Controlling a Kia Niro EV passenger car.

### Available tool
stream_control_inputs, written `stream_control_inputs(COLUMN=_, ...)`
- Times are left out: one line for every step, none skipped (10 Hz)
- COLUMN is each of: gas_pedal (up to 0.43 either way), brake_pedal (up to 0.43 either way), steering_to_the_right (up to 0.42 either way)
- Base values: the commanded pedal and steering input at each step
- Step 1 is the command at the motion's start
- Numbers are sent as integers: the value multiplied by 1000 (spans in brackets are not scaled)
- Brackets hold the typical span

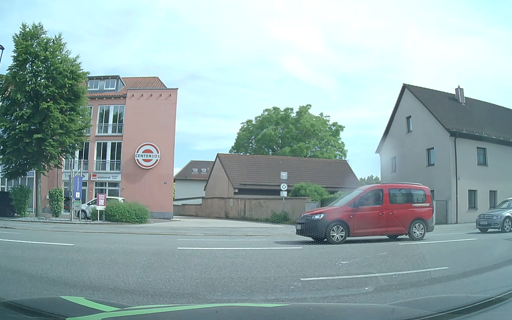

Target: Follow the waypoints while adhering to traffic rules and regulations

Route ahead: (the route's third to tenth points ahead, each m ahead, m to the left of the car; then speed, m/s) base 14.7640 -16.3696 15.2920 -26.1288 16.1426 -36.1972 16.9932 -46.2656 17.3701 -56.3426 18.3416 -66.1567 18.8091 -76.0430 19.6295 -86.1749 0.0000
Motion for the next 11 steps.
stream_control_inputs(gas_pedal=0, brake_pedal=287, steering_to_the_right=241)
stream_control_inputs(gas_pedal=0, brake_pedal=287, steering_to_the_right=241)
stream_control_inputs(gas_pedal=0, brake_pedal=287, steering_to_the_right=241)
stream_control_inputs(gas_pedal=0, brake_pedal=287, steering_to_the_right=241)
stream_control_inputs(gas_pedal=0, brake_pedal=287, steering_to_the_right=241)
stream_control_inputs(gas_pedal=0, brake_pedal=287, steering_to_the_right=241)
stream_control_inputs(gas_pedal=0, brake_pedal=287, steering_to_the_right=241)
stream_control_inputs(gas_pedal=0, brake_pedal=287, steering_to_the_right=241)
stream_control_inputs(gas_pedal=0, brake_pedal=287, steering_to_the_right=241)
stream_control_inputs(gas_pedal=0, brake_pedal=287, steering_to_the_right=241)
stream_control_inputs(gas_pedal=0, brake_pedal=287, steering_to_the_right=241)
